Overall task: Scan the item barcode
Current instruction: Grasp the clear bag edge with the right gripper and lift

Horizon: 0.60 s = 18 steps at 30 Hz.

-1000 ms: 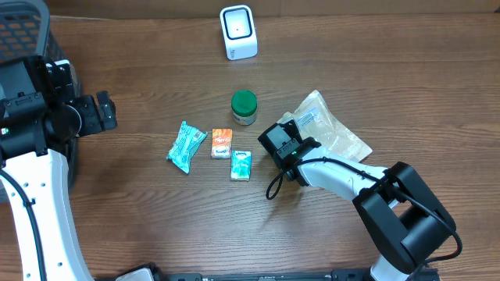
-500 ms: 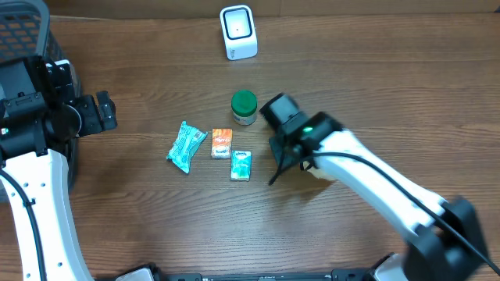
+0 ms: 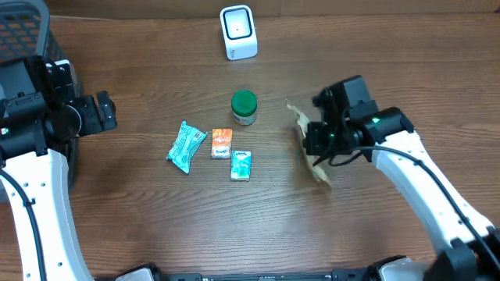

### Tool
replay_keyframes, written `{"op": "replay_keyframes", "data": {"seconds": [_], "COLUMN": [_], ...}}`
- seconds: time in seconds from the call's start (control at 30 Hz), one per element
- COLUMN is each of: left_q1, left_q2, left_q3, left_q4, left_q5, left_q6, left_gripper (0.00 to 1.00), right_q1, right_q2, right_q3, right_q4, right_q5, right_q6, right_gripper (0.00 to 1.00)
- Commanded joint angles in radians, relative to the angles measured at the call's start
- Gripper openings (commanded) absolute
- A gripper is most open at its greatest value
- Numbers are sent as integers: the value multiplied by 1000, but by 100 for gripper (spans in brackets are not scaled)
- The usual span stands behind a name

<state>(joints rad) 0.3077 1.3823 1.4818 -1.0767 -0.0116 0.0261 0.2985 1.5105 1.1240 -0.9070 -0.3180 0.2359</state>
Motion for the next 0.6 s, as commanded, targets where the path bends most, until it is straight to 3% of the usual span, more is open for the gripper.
{"op": "replay_keyframes", "data": {"seconds": [0.0,0.3,0.57], "left_q1": [-2,-2,-2], "left_q2": [3,3,3], "left_q3": [6,6,6], "left_q4": [4,4,4], "left_q5": [8,8,8], "left_q6": [11,11,11], "left_gripper": [100,100,100], "right_q1": [-48,-185,-117], "right_q2": [39,58,34], "right_q3": [-87,-96,8], "right_q4": [47,75,-59], "right_q5": [-43,-46,-51], "right_q6": [0,-23,-111], "right_gripper": [4,4,4]}}
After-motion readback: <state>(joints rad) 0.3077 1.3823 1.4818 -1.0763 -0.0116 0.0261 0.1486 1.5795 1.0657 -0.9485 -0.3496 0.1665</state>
